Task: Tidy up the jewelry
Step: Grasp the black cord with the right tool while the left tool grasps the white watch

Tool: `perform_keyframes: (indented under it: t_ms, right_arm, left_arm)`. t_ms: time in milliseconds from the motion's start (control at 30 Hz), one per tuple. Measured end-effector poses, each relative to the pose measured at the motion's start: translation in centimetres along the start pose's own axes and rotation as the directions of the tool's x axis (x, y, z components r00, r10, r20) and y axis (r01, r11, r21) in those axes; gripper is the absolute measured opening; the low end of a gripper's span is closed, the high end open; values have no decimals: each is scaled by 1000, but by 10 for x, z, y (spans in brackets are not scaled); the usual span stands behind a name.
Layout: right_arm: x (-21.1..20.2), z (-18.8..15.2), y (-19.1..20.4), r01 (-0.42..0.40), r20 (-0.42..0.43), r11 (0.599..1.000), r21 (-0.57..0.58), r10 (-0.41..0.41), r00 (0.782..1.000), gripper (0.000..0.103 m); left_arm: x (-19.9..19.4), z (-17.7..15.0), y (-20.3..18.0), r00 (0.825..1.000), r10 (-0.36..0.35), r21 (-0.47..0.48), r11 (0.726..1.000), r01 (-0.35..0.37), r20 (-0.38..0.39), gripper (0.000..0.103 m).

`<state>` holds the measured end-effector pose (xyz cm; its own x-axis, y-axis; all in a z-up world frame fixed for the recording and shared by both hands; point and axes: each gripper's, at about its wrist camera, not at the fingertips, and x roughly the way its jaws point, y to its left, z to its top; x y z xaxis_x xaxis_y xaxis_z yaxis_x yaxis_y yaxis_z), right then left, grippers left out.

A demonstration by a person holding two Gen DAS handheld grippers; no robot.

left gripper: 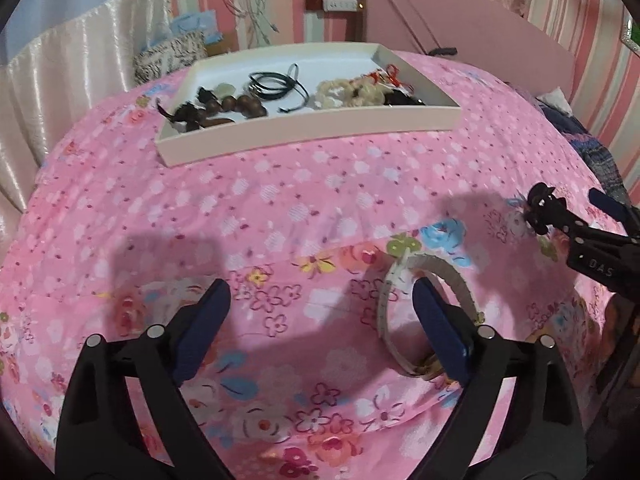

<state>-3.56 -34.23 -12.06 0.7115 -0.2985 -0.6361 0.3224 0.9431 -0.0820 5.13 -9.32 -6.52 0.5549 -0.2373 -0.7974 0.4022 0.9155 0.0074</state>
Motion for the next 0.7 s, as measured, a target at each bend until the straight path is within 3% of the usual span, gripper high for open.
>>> perform_keyframes:
  t_ms: [167, 300, 467, 600, 700]
  right_arm:
    - [10, -4, 1, -11, -23, 1000, 8, 12, 1000, 97]
    - [16, -5, 3, -44, -44, 999, 11, 45, 998, 81]
    - [21, -7, 6, -86, -55, 996, 23, 87, 995, 69]
    - [25, -8, 12, -126, -76, 992, 18, 127, 989, 50]
    - [25, -9, 14, -123, -79, 992, 11, 123, 989, 50]
  left_arm:
    - [12, 5, -4, 997, -49, -8, 999, 49, -54, 77]
    - [25, 3, -8, 993, -71, -11, 997, 71, -96, 68]
    - [28, 4, -9, 994, -66, -3, 998, 66, -90, 56]
    - [27, 3, -14, 993, -83, 19, 996, 85, -83, 44]
    - [27, 4, -15, 992, -93, 28, 995, 96, -81, 36]
